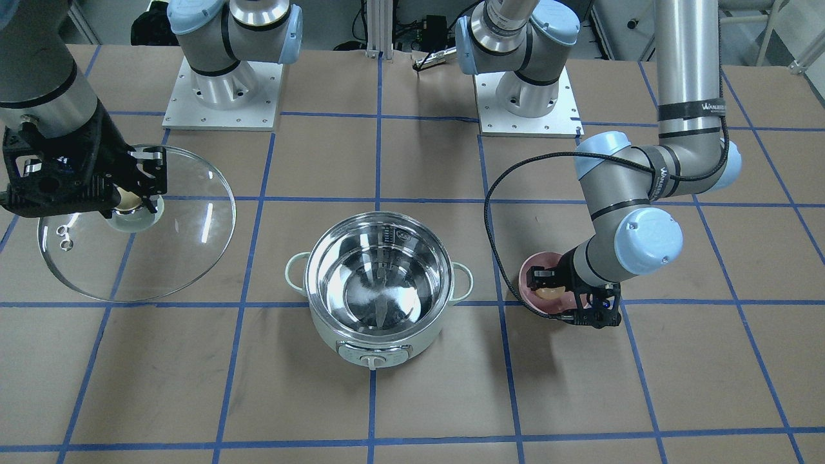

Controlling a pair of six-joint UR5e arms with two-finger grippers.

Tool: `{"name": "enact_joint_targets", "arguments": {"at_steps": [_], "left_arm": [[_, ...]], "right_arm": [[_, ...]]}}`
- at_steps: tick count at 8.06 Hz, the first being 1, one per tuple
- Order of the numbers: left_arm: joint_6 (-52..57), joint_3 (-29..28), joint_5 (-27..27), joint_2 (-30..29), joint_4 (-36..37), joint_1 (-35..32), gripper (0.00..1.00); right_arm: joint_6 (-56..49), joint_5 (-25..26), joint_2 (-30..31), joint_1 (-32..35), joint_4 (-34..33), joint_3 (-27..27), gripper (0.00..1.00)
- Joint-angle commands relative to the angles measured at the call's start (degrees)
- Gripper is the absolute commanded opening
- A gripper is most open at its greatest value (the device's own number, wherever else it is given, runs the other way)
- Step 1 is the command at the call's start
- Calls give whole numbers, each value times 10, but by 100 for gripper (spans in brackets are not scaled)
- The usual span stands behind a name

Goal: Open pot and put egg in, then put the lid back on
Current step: 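Lift the egg with the left gripper and carry it over the pot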

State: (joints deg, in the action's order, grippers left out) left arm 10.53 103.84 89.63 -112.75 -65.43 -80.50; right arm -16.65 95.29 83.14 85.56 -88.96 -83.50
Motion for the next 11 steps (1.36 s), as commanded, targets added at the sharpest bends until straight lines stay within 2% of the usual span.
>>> {"name": "enact_joint_targets", "arguments": {"at_steps": [1, 3, 5, 8, 9, 11], "left_arm": [[-7, -33, -7, 49, -42, -4, 17], [-11, -33, -28, 92, -65, -18, 17], [-57, -36, -76, 115, -59, -59, 19], [-239, -77, -101, 109, -44, -196, 19], [-269, -78, -102, 86, 29, -231, 20], [-309, -79, -98, 45, 92, -282, 23]], "right_arm": [[-19, 0, 1, -21, 2, 0, 0], [-29, 0, 1, -34, 2, 0, 0], [-62, -4, 1, -39, 0, 0, 0], [-67, -3, 3, -60, 3, 0, 0], [-67, -3, 3, -61, 4, 0, 0], [-68, -1, 3, -65, 3, 0, 0]]}}
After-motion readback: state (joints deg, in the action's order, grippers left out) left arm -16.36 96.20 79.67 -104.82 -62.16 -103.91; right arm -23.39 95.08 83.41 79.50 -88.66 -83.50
